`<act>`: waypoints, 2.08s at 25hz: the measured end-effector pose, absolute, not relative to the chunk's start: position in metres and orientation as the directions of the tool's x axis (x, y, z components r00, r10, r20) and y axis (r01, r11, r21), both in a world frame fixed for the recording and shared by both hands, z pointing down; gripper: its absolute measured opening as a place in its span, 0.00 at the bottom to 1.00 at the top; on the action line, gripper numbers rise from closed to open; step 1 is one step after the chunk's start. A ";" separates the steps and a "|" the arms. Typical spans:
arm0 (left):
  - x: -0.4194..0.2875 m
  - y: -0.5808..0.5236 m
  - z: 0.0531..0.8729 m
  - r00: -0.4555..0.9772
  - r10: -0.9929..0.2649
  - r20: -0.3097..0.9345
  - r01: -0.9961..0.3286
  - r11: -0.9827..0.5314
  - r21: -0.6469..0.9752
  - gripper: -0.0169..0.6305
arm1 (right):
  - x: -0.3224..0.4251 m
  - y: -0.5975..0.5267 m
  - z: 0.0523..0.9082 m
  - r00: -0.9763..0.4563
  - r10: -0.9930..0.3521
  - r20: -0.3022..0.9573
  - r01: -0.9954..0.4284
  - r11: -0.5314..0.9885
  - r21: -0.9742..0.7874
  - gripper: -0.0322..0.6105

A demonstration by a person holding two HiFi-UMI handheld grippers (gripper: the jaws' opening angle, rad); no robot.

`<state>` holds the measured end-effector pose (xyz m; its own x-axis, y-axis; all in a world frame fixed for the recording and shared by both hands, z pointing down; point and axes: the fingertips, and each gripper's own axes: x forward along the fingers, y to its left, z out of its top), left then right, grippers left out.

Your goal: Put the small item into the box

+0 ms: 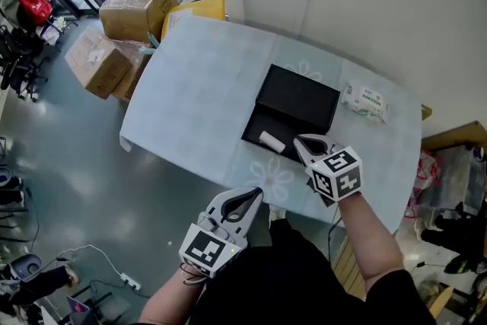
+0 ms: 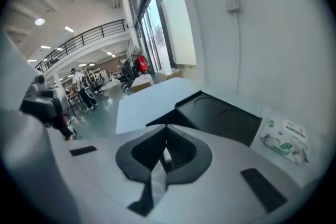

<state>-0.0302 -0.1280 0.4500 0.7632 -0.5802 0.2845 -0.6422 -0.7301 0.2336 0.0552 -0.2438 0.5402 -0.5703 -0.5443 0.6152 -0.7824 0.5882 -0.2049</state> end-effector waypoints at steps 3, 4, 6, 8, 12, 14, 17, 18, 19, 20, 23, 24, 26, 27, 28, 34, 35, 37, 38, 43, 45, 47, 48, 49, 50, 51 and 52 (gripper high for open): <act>-0.030 -0.121 0.438 0.788 -0.562 0.253 -0.612 -0.761 0.215 0.04 | 0.052 -0.225 0.506 -0.600 -0.604 0.524 -0.782 0.580 -0.226 0.07; -0.030 -0.119 0.432 0.793 -0.558 0.244 -0.605 -0.767 0.213 0.04 | 0.049 -0.219 0.495 -0.606 -0.623 0.495 -0.783 0.578 -0.230 0.07; -0.033 -0.118 0.421 0.803 -0.553 0.223 -0.593 -0.776 0.213 0.04 | 0.044 -0.207 0.473 -0.608 -0.658 0.444 -0.788 0.568 -0.237 0.07; -0.038 -0.117 0.409 0.809 -0.552 0.201 -0.586 -0.783 0.211 0.04 | 0.038 -0.195 0.451 -0.607 -0.688 0.397 -0.792 0.560 -0.242 0.06; -0.052 -0.116 0.387 0.810 -0.564 0.161 -0.586 -0.786 0.195 0.04 | 0.025 -0.173 0.412 -0.607 -0.730 0.313 -0.794 0.555 -0.247 0.06; -0.060 -0.114 0.378 0.810 -0.569 0.143 -0.587 -0.788 0.185 0.04 | 0.017 -0.162 0.396 -0.606 -0.747 0.273 -0.795 0.554 -0.248 0.06; -0.070 -0.108 0.370 0.812 -0.570 0.124 -0.584 -0.793 0.175 0.04 | 0.005 -0.145 0.381 -0.606 -0.760 0.237 -0.794 0.558 -0.242 0.06; -0.073 -0.104 0.369 0.814 -0.569 0.120 -0.582 -0.795 0.174 0.04 | 0.001 -0.139 0.378 -0.606 -0.761 0.232 -0.794 0.560 -0.237 0.06; -0.076 -0.101 0.367 0.815 -0.567 0.117 -0.579 -0.797 0.174 0.04 | -0.004 -0.133 0.376 -0.607 -0.761 0.229 -0.793 0.563 -0.232 0.06; -0.078 -0.098 0.367 0.818 -0.564 0.115 -0.575 -0.799 0.174 0.04 | -0.008 -0.127 0.374 -0.607 -0.761 0.227 -0.793 0.565 -0.228 0.06; -0.086 -0.088 0.366 0.827 -0.551 0.111 -0.562 -0.807 0.180 0.04 | -0.021 -0.111 0.372 -0.605 -0.763 0.227 -0.795 0.563 -0.224 0.06; -0.089 -0.086 0.367 0.830 -0.547 0.109 -0.558 -0.811 0.178 0.04 | -0.025 -0.107 0.372 -0.603 -0.764 0.228 -0.797 0.561 -0.225 0.06; -0.096 -0.082 0.371 0.834 -0.542 0.105 -0.552 -0.817 0.166 0.04 | -0.032 -0.099 0.376 -0.599 -0.766 0.232 -0.799 0.556 -0.228 0.06; -0.100 -0.080 0.373 0.836 -0.539 0.104 -0.549 -0.820 0.163 0.04 | -0.035 -0.095 0.378 -0.597 -0.767 0.235 -0.801 0.554 -0.229 0.06; -0.103 -0.077 0.374 0.838 -0.535 0.105 -0.546 -0.821 0.166 0.04 | -0.039 -0.092 0.381 -0.596 -0.767 0.238 -0.802 0.551 -0.231 0.06; -0.119 -0.069 0.379 0.847 -0.520 0.110 -0.532 -0.827 0.185 0.04 | -0.056 -0.074 0.388 -0.586 -0.771 0.249 -0.809 0.538 -0.237 0.06; -0.120 -0.068 0.379 0.849 -0.517 0.111 -0.529 -0.828 0.185 0.04 | -0.058 -0.072 0.389 -0.584 -0.772 0.250 -0.810 0.536 -0.238 0.06; -0.124 -0.066 0.381 0.853 -0.511 0.110 -0.522 -0.832 0.184 0.04 | -0.062 -0.069 0.389 -0.581 -0.775 0.249 -0.812 0.533 -0.238 0.06; -0.126 -0.065 0.382 0.854 -0.509 0.109 -0.520 -0.834 0.182 0.04 | -0.064 -0.067 0.389 -0.580 -0.776 0.249 -0.813 0.532 -0.238 0.06; -0.131 -0.062 0.383 0.857 -0.502 0.118 -0.516 -0.838 0.176 0.04 | -0.070 -0.060 0.389 -0.575 -0.780 0.248 -0.816 0.527 -0.237 0.06; -0.131 -0.060 0.382 0.860 -0.497 0.117 -0.511 -0.842 0.174 0.04 | -0.071 -0.058 0.389 -0.575 -0.780 0.247 -0.816 0.527 -0.236 0.06; -0.130 -0.058 0.382 0.862 -0.493 0.117 -0.506 -0.845 0.172 0.04 | -0.072 -0.056 0.389 -0.575 -0.780 0.246 -0.817 0.527 -0.236 0.06; -0.130 -0.058 0.381 0.863 -0.491 0.117 -0.505 -0.846 0.172 0.04 | -0.072 -0.055 0.388 -0.574 -0.781 0.246 -0.817 0.526 -0.237 0.06; -0.129 -0.057 0.381 0.864 -0.490 0.117 -0.504 -0.847 0.171 0.04 | -0.071 -0.054 0.388 -0.574 -0.781 0.246 -0.817 0.526 -0.237 0.06; -0.129 -0.056 0.381 0.864 -0.489 0.117 -0.503 -0.847 0.171 0.04 | -0.071 -0.054 0.388 -0.573 -0.782 0.245 -0.818 0.525 -0.236 0.06; -0.128 -0.056 0.381 0.865 -0.489 0.117 -0.502 -0.848 0.170 0.04 | -0.070 -0.053 0.387 -0.572 -0.783 0.244 -0.818 0.524 -0.235 0.06; -0.128 -0.055 0.382 0.865 -0.488 0.117 -0.502 -0.848 0.170 0.04 | -0.070 -0.052 0.387 -0.571 -0.784 0.244 -0.819 0.524 -0.234 0.06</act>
